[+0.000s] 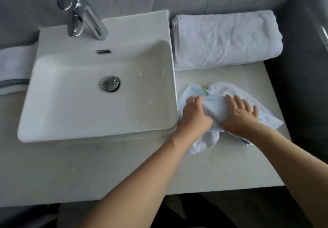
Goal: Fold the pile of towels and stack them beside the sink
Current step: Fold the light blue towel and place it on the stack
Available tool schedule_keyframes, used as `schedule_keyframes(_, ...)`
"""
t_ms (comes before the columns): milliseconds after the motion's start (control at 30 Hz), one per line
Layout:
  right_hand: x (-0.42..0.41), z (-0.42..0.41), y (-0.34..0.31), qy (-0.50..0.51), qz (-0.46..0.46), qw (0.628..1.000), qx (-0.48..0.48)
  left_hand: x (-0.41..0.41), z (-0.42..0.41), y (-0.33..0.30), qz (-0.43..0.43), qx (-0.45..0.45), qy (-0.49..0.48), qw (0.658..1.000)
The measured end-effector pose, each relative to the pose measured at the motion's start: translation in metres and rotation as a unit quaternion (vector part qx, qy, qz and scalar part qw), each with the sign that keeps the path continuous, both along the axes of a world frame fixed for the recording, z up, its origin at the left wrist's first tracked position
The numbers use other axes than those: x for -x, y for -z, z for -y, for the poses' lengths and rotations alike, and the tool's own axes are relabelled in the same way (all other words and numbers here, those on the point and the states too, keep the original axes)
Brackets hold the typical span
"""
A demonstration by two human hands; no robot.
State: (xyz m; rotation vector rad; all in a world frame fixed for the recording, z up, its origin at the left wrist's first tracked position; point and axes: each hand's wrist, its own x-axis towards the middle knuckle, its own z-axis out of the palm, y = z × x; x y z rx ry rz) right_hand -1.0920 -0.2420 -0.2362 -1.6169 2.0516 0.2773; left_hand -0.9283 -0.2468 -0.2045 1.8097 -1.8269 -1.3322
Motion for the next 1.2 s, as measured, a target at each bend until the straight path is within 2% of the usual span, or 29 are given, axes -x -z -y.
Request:
schedule_keyframes(100, 0.012, 0.000, 0.008, -0.046, 0.007, 0.999, -0.002, 0.007, -0.003, 0.029, 0.134, -0.024, 0.103, 0.985)
schedule_keyframes(200, 0.021, 0.002, 0.012, -0.079, -0.003, 0.997, -0.006, 0.005, -0.008, 0.041, 0.186, 0.040, 0.106, 0.976)
schedule_keyframes(267, 0.025, 0.007, 0.010, -0.052, 0.022, 0.998, 0.010, 0.004, -0.010, 0.041, 0.180, 0.110, 0.070, 0.975)
schedule_keyframes(333, 0.031, 0.012, 0.005, -0.008, 0.097, 0.992, 0.086, 0.007, -0.011, 0.031, 0.116, 0.149, -0.002, 0.982)
schedule_keyframes(400, 0.034, 0.013, -0.002, 0.038, 0.208, 0.958, 0.193, 0.014, -0.013, 0.018, 0.041, 0.201, -0.069, 0.976)
schedule_keyframes(500, 0.030, 0.011, -0.016, 0.135, 0.320, 0.905, 0.247, 0.026, -0.013, -0.007, -0.048, 0.253, -0.146, 0.955)
schedule_keyframes(567, 0.028, 0.011, -0.021, 0.157, 0.324, 0.896, 0.259, 0.027, -0.006, -0.023, -0.113, 0.239, -0.202, 0.943)
schedule_keyframes(733, 0.024, 0.017, -0.024, 0.153, 0.306, 0.907, 0.244, 0.008, 0.021, -0.051, -0.220, 0.225, -0.327, 0.891)
schedule_keyframes(867, 0.015, 0.019, -0.025, 0.149, 0.266, 0.925, 0.228, -0.015, 0.033, -0.065, -0.319, 0.174, -0.378, 0.851)
schedule_keyframes(933, 0.004, 0.018, -0.031, 0.211, 0.309, 0.896, 0.238, -0.026, 0.032, -0.072, -0.375, 0.123, -0.379, 0.837)
schedule_keyframes(1000, -0.010, 0.017, -0.037, 0.225, 0.356, 0.873, 0.246, -0.037, 0.028, -0.076, -0.414, 0.072, -0.380, 0.824)
schedule_keyframes(1133, -0.040, 0.012, -0.056, 0.157, 0.458, 0.837, 0.257, -0.063, 0.018, -0.086, -0.485, -0.025, -0.374, 0.790)
schedule_keyframes(1200, -0.054, 0.008, -0.061, 0.064, 0.500, 0.833, 0.227, -0.079, 0.014, -0.090, -0.505, -0.066, -0.364, 0.780)
